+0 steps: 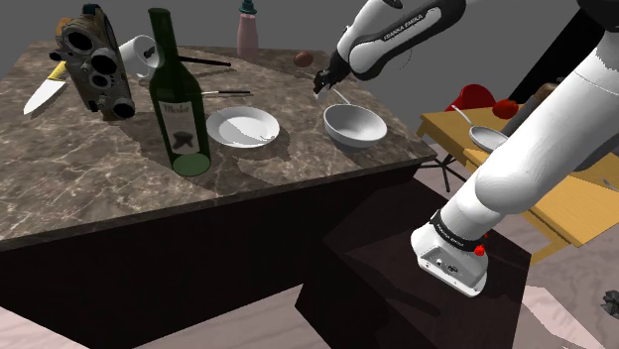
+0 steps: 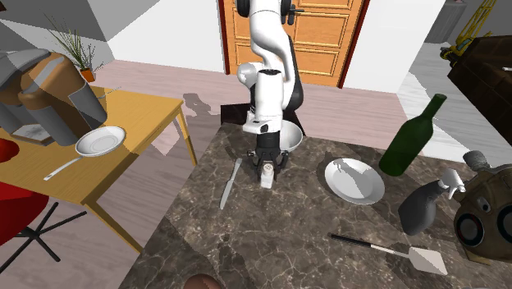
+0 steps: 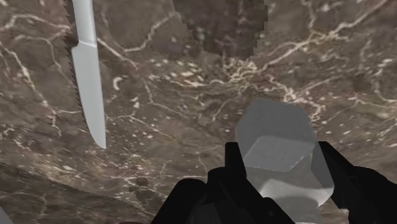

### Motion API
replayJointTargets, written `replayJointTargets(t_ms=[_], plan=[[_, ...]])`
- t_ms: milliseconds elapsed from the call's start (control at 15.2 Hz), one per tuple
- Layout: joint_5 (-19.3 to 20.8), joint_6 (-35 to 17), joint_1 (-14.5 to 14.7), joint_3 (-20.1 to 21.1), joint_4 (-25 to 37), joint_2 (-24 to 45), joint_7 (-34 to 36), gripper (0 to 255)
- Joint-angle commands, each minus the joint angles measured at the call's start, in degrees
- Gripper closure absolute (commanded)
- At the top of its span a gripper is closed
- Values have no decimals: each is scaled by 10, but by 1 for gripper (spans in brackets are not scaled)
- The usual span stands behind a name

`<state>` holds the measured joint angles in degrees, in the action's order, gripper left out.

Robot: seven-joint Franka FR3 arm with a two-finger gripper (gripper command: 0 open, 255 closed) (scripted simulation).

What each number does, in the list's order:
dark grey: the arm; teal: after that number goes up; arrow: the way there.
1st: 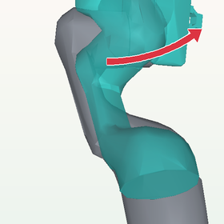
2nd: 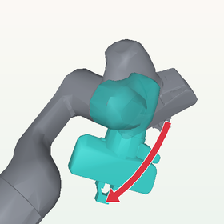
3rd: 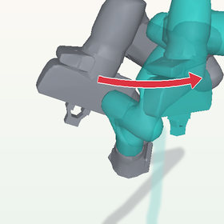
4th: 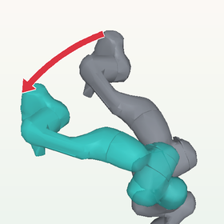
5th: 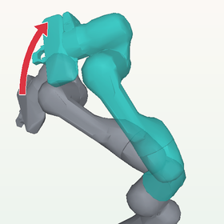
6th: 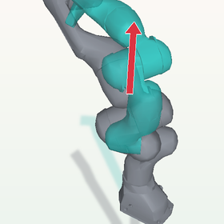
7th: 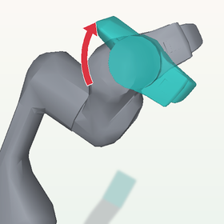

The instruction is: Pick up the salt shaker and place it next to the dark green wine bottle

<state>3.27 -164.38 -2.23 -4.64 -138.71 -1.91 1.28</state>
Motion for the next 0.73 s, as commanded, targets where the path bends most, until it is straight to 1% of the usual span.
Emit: replayJointTargets(t_ms=[0, 660], plan=[[-2, 17, 0, 0, 7, -10, -3, 255], [-1, 98, 0, 1, 40, -58, -4, 255]])
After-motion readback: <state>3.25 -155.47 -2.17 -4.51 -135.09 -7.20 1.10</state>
